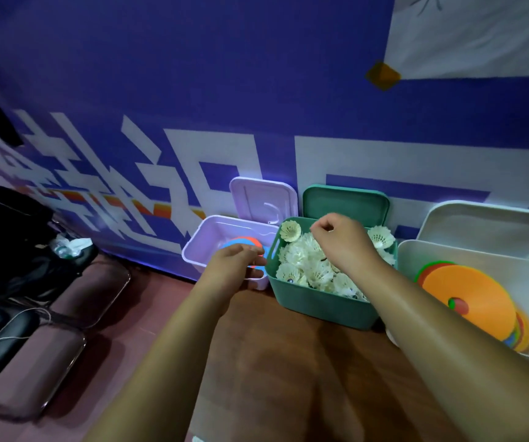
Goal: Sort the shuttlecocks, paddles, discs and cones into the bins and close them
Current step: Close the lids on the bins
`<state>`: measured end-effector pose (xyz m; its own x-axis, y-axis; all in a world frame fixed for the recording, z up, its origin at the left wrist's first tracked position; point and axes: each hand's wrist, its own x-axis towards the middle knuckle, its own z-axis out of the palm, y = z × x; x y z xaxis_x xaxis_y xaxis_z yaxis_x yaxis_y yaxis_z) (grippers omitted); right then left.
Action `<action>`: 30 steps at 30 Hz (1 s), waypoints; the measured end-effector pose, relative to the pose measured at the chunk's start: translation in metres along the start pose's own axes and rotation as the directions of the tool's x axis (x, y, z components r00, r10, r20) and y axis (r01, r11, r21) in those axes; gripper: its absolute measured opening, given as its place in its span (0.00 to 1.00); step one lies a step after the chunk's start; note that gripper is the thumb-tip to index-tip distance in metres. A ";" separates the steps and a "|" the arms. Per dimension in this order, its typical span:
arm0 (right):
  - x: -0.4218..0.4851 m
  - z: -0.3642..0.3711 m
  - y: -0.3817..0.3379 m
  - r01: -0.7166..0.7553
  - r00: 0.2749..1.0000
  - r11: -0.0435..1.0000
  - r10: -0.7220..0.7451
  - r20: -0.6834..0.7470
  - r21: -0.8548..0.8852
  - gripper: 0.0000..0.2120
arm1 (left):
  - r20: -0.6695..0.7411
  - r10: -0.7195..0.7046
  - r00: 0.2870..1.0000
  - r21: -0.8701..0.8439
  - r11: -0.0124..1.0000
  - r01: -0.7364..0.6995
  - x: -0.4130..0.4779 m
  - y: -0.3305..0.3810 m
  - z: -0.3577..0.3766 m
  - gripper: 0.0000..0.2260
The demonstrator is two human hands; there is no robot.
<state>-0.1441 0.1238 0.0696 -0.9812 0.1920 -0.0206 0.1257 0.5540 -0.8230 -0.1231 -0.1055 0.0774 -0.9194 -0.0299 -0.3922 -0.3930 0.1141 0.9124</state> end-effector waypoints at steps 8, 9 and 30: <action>0.035 0.045 -0.025 -0.013 1.000 1.000 0.013 0.004 -0.023 0.07 | -0.020 0.016 1.000 0.042 0.999 -0.015 0.058 -0.003 -0.044 0.09; 0.041 0.054 -0.026 -0.023 1.000 1.000 0.023 0.004 -0.014 0.05 | -0.026 0.016 1.000 0.039 0.999 -0.015 0.067 -0.006 -0.053 0.08; 0.193 0.221 -0.111 -0.361 0.908 0.929 0.371 -0.194 0.086 0.21 | 0.127 -0.116 0.985 0.161 0.982 0.095 0.282 -0.034 -0.268 0.09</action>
<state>-0.3802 -0.0794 0.0315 -0.8160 0.5369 -0.2141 0.4584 0.3755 -0.8055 -0.3739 -0.3835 -0.0330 -0.8577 0.0832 -0.5074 -0.4708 0.2695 0.8401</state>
